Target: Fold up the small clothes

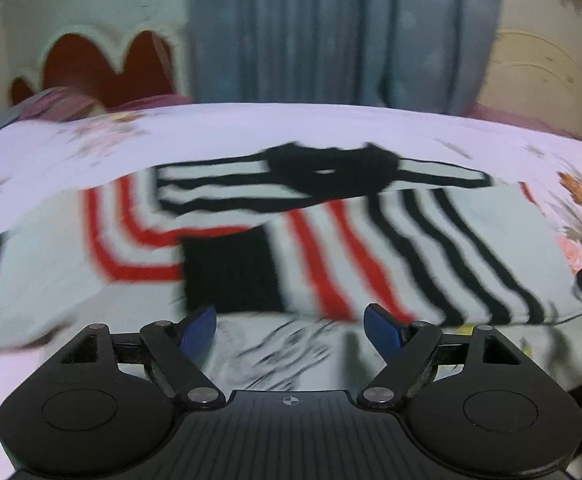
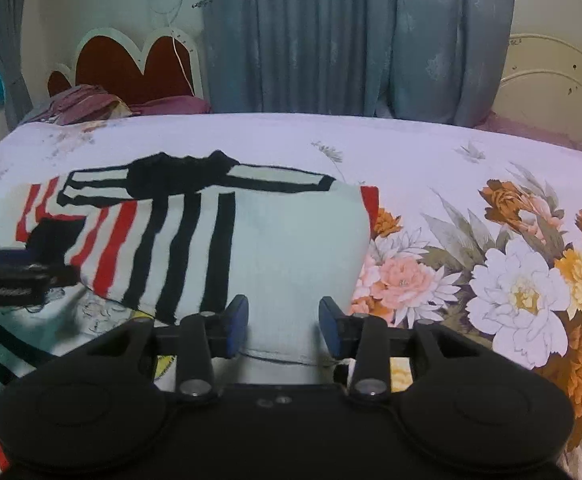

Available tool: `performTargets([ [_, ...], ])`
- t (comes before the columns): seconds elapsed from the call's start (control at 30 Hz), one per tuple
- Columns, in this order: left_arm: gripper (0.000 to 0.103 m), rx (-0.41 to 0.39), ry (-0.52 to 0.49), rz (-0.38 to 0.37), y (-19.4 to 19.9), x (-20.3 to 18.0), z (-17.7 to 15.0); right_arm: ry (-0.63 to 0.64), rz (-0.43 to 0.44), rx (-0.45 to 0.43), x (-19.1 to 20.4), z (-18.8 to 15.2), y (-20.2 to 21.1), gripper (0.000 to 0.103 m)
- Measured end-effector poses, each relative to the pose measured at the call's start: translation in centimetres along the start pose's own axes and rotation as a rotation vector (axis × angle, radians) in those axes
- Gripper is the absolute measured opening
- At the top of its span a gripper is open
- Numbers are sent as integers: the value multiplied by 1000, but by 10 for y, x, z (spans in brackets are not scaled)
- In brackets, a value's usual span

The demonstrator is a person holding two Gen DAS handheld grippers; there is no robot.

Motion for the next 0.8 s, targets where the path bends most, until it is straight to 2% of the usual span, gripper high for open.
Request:
performTargets([
  [0.13, 80, -13, 119, 101, 31, 66, -26, -16, 30, -12, 3, 4, 6, 38],
  [0.23, 80, -16, 261, 141, 49, 133, -49, -46, 42, -12, 10, 5, 7, 38],
  [0.3, 80, -25, 347, 208, 59, 185, -64, -56, 47, -3, 19, 4, 6, 38],
  [0.37, 73, -39, 451, 254, 64, 234, -80, -53, 47, -2, 29, 4, 7, 38],
  [0.47, 67, -59, 650, 282, 65, 311, -107, -45, 18, -6, 45, 5, 6, 38],
  [0.6, 66, -96, 851, 258, 55, 386, -135, -60, -46, -8, 65, 6, 0, 38],
  [0.8, 65, -202, 987, 143, 29, 450, -147, -80, -117, -14, 99, 8, -3, 38],
])
Point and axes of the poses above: each gripper's, at about its wrist camera, not at the fingertips, and y roughly against the way its jaws point, x to its left, z to its top, the point moved 5 cm from there along -y, roughly the way its jaws point, and after that the axes turned 6 degrees about -y, right-handed, at the moved point
